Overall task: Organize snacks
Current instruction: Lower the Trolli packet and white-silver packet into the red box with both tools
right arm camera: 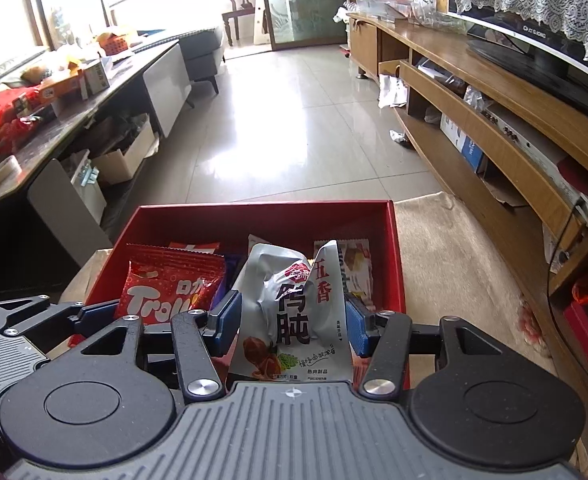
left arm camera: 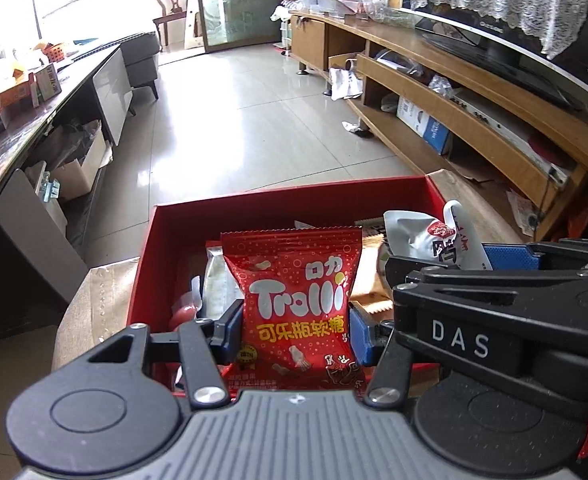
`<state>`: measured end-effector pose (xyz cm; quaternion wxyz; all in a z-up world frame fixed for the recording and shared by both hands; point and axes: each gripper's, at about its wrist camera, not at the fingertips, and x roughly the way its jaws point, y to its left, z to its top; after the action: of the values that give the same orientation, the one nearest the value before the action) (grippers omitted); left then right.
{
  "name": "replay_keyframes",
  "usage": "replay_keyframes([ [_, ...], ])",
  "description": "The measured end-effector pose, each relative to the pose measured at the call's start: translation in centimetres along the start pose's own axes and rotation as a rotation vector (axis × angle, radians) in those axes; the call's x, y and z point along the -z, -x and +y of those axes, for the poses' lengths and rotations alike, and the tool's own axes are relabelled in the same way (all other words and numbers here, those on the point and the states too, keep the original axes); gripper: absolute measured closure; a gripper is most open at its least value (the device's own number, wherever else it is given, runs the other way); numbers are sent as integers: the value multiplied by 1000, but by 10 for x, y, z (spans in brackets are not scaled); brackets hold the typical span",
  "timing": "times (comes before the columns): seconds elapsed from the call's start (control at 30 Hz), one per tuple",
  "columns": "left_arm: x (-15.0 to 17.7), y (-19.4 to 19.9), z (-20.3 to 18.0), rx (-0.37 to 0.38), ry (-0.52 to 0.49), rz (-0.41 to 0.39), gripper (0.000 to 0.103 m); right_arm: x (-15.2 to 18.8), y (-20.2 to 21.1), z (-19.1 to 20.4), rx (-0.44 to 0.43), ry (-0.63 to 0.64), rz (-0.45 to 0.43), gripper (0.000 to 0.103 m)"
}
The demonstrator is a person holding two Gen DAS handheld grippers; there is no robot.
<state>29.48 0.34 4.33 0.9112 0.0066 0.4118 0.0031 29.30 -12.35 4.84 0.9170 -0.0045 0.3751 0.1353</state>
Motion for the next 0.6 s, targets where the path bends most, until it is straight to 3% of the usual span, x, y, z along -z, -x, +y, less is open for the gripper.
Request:
replay_keyframes([
  [0.6, 0, -48, 8, -64, 19, 57, 55, 4, -48, -6, -21, -30, 48, 41],
])
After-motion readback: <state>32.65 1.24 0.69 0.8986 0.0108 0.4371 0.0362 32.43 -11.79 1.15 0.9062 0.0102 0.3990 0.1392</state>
